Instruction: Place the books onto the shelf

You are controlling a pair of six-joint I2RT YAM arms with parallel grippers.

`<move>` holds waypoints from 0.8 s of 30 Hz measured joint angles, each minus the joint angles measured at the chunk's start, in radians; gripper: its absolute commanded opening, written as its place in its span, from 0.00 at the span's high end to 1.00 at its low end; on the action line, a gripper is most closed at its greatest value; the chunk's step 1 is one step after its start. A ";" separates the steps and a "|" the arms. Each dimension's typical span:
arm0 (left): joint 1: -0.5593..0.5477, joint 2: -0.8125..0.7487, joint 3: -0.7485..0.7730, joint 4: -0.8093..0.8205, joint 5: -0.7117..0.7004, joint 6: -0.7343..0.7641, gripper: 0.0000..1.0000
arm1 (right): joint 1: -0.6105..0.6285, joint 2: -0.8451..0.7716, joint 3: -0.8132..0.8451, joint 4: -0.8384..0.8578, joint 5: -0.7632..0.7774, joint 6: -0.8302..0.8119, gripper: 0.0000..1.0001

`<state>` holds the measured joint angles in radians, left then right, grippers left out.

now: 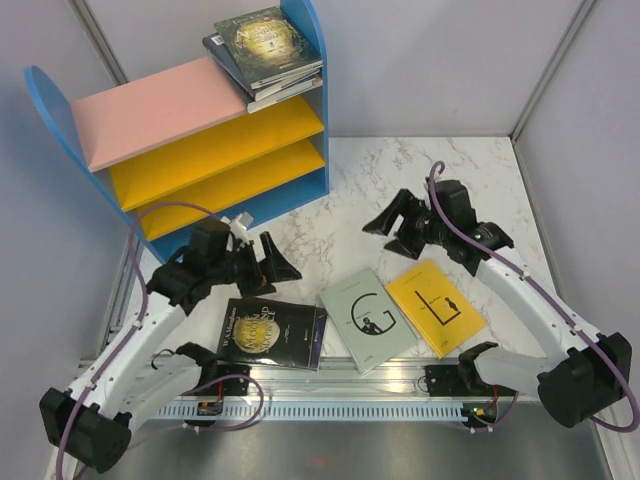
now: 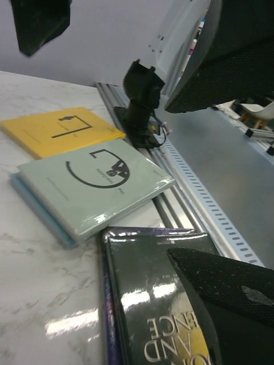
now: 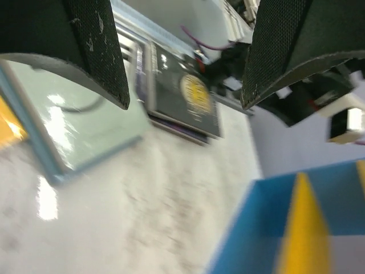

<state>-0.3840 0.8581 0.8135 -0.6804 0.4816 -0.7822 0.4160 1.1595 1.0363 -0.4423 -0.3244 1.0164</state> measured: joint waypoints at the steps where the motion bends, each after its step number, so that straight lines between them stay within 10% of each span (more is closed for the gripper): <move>1: -0.039 0.006 -0.031 0.031 0.006 -0.015 0.00 | 0.000 -0.001 -0.034 -0.058 0.010 -0.021 0.18; 24: -0.740 0.587 -0.178 0.587 -0.348 -0.467 0.00 | 0.000 -0.215 -0.476 -0.321 0.064 -0.132 0.18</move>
<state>-1.1240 1.4448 0.6353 -0.0933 0.1337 -1.2488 0.4160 0.9443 0.5602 -0.7635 -0.2607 0.8848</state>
